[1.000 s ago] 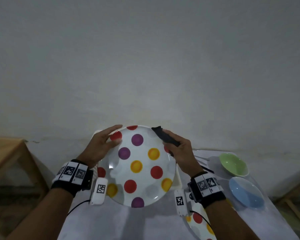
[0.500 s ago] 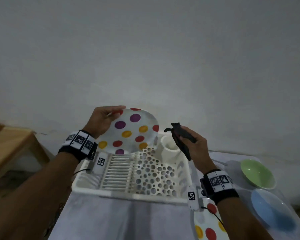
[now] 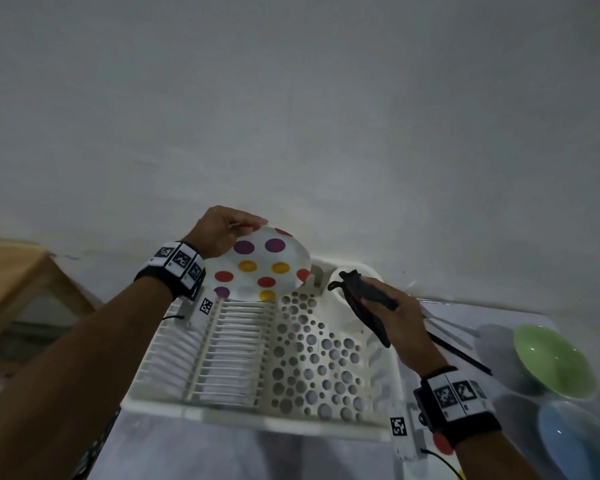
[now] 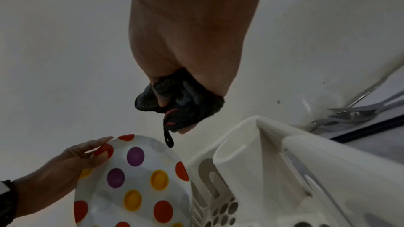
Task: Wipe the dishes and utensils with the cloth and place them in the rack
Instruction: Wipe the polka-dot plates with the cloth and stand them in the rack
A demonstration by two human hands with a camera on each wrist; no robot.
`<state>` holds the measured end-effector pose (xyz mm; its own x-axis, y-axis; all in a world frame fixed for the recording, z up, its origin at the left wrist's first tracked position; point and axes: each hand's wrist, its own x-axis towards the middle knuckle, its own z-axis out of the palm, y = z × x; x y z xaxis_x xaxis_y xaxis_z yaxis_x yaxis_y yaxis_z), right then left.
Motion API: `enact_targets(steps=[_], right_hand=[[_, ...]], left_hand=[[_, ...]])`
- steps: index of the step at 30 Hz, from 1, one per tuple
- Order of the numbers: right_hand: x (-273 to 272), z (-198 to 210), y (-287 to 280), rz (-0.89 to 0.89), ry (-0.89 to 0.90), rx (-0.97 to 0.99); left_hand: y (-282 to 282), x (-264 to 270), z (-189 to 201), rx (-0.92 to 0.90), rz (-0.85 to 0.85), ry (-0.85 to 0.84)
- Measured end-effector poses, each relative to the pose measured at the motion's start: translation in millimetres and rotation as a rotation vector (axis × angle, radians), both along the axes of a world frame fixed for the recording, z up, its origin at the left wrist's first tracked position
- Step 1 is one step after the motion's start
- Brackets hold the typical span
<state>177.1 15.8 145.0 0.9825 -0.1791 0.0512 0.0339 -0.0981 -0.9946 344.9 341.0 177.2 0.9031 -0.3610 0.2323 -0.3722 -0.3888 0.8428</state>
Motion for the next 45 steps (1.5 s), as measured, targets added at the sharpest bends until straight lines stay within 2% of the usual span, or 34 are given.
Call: enact_targets(steps=[4,7,10,14,18,23,26,28,32,36,41,45], right_hand=[[6,-6,0,0.014,0.006,-0.001],[8,-10,2,0.028,0.024,0.005],[8,-11,5,0.031,0.042,0.007],[5,-13,10,0.035,0.061,0.013],[-6,-8,16,0.026,0.056,0.019],[-37,9,22,0.024,0.016,0.028],[-63,19,23,-0.019,-0.015,0.038],[-84,24,22,-0.05,-0.036,0.044],[-133,31,10,-0.107,-0.07,0.006],[-184,26,-23,-0.244,-0.059,-0.002],[-232,18,-79,-0.349,-0.023,-0.026],[-262,5,-117,-0.385,0.059,-0.041]], left_hand=[[3,8,-7,0.004,-0.016,0.038],[4,1,-4,0.242,0.029,-0.217],[6,-18,-6,0.366,0.138,-0.294],[18,-34,-16,0.424,0.223,-0.264],[33,-40,-20,0.458,0.208,-0.155],[36,-73,-20,0.436,0.33,-0.28],[17,-113,-12,0.287,0.369,-0.358],[-5,-142,-12,0.131,0.329,-0.376],[-67,-203,-26,-0.116,0.206,-0.187],[-142,-279,-38,-0.315,0.008,0.17],[-228,-348,-85,-0.339,-0.146,0.4],[-268,-374,-142,-0.202,-0.074,0.498]])
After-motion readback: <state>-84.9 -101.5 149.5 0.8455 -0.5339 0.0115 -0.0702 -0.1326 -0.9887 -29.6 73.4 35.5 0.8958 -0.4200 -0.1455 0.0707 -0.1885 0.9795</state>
